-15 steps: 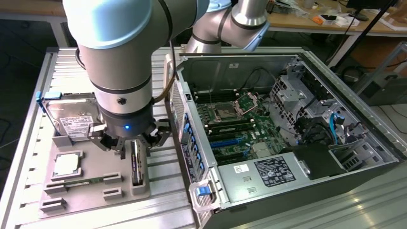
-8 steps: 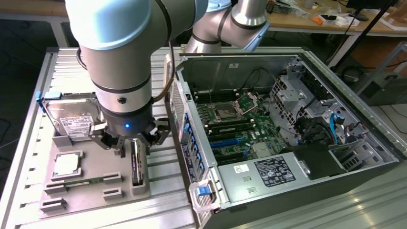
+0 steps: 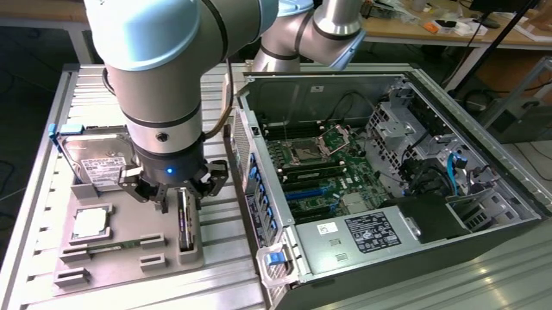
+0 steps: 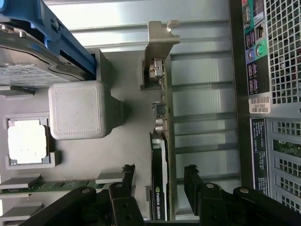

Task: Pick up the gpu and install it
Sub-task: 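Pick up the gpu and move the gpu toward the slot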

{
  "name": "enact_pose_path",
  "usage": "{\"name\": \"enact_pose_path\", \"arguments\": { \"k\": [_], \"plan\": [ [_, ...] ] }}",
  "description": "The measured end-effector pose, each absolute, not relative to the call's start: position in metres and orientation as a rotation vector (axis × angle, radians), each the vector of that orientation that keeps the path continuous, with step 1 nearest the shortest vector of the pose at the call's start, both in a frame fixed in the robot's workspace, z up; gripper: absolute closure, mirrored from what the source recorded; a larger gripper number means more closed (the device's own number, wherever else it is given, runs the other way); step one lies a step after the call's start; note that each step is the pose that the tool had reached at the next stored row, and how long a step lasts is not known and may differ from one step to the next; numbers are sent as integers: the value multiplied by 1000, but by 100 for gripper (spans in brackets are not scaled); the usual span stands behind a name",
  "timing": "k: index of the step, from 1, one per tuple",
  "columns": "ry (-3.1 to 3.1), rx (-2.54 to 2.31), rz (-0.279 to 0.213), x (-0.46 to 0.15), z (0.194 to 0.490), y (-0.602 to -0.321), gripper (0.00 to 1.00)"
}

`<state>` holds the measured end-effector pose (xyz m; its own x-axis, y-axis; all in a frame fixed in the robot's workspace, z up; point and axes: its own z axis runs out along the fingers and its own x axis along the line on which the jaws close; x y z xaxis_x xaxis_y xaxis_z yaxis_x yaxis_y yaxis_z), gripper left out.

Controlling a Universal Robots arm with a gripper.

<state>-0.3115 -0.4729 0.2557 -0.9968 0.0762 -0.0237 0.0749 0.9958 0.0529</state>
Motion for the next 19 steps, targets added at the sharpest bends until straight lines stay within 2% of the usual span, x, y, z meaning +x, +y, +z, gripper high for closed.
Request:
{"name": "enact_pose_path", "arguments": {
  "k": [19],
  "plan": [
    [3112, 125, 81, -314, 245, -468, 46]
  ]
}}
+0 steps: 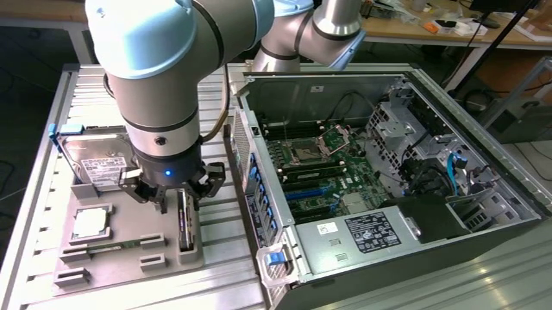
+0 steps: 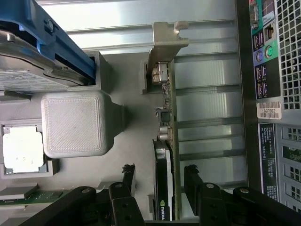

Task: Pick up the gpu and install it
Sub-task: 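Pick up the gpu and move the gpu toward the slot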

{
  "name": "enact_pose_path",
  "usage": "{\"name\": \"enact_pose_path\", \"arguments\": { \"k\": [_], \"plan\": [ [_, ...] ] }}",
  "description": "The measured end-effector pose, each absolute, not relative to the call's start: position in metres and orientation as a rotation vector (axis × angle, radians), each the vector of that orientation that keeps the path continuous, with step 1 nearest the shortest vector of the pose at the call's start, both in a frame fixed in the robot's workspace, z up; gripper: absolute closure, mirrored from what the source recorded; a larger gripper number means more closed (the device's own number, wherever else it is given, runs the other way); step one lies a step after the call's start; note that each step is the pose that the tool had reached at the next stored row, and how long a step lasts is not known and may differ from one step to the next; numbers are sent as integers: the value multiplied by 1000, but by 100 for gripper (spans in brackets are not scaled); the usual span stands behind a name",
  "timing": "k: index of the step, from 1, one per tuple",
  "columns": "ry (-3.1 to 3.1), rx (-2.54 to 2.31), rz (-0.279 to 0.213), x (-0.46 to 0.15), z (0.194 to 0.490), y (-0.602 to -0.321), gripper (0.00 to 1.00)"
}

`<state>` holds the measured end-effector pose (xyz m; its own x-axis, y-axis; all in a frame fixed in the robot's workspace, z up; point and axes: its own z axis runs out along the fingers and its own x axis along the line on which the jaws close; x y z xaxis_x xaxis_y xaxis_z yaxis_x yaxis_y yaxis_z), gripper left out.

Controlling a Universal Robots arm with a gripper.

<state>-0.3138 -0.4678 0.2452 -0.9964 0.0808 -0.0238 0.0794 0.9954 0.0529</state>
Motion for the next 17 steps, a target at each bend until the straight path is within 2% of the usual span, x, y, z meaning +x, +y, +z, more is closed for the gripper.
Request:
{"name": "enact_pose_path", "arguments": {
  "k": [4, 6, 7, 8, 9, 10, 17],
  "plan": [
    [3112, 125, 81, -314, 245, -468, 47],
    [3112, 125, 81, -314, 245, -468, 60],
    [3112, 125, 81, -314, 245, -468, 60],
    [3112, 125, 81, -314, 245, -468, 66],
    [3112, 125, 81, -314, 245, -468, 66],
    [3112, 125, 81, -314, 245, -468, 73],
    [3112, 125, 81, -314, 245, -468, 73]
  ]
}}
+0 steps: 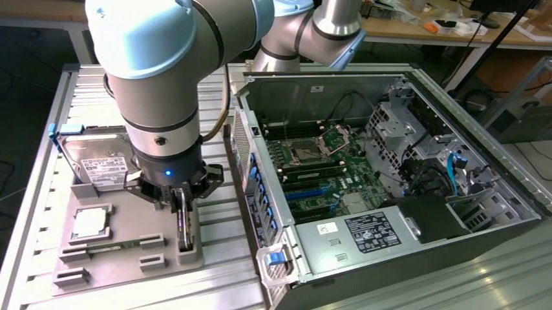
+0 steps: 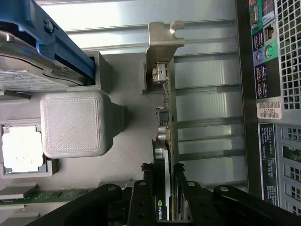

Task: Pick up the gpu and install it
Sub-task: 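Pick up the gpu and move the gpu toward the slot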

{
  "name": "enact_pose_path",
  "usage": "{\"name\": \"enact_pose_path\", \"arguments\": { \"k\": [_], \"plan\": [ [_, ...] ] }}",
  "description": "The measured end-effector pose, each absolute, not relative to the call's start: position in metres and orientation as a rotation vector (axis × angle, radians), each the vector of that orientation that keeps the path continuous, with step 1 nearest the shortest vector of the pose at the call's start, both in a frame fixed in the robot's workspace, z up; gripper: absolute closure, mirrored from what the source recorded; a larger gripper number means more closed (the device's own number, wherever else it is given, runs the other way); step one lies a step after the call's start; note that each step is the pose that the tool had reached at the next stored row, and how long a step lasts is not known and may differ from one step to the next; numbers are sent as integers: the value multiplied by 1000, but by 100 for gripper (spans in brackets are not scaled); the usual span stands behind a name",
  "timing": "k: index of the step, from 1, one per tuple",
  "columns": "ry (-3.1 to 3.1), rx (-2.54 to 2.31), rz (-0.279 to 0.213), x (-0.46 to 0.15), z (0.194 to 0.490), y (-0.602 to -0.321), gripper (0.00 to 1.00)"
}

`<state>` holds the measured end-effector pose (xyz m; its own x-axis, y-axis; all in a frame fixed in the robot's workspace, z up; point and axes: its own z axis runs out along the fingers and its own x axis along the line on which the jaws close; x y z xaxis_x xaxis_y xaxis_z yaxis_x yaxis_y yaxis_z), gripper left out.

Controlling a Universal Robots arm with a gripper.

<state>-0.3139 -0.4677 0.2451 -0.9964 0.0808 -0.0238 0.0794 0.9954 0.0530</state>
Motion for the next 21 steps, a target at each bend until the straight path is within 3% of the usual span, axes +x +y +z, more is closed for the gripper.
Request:
{"name": "enact_pose_path", "arguments": {
  "k": [21],
  "plan": [
    [3112, 125, 81, -312, 245, -468, 73]
  ]
}}
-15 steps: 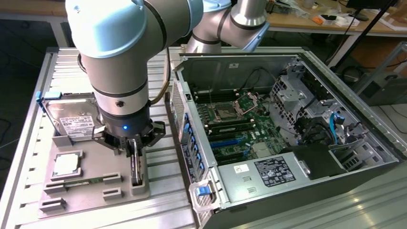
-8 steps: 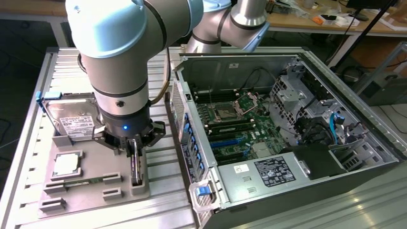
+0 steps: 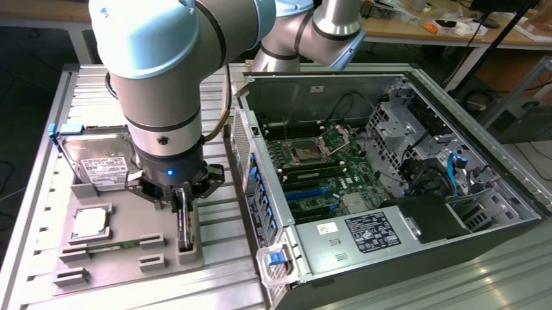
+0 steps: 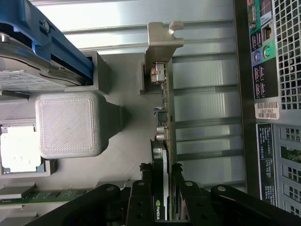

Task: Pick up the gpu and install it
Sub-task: 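Pick up the gpu and move the gpu toward the slot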

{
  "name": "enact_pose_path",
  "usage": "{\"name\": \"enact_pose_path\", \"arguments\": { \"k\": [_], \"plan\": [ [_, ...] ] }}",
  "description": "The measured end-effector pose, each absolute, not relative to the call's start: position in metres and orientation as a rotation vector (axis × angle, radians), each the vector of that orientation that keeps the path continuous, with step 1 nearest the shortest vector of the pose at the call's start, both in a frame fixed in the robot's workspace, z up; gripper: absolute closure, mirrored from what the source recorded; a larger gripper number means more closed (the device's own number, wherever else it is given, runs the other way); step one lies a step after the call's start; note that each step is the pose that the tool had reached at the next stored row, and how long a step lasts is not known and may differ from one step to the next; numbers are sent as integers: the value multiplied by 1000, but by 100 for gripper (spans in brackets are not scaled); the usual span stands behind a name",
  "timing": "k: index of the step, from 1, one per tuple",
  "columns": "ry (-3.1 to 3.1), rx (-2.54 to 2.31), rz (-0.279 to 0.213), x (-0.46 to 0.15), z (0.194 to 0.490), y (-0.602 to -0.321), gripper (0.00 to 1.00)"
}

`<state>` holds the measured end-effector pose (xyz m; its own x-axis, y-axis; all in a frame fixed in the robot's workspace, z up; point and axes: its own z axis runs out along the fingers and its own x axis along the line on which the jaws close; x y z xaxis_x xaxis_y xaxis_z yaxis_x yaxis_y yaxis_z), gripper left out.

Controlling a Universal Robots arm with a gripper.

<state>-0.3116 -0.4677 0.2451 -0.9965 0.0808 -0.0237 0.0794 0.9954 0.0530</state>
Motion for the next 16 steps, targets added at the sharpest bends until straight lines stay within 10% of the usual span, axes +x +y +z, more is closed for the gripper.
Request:
{"name": "enact_pose_path", "arguments": {
  "k": [16],
  "plan": [
    [3112, 125, 81, -312, 245, -468, 73]
  ]
}}
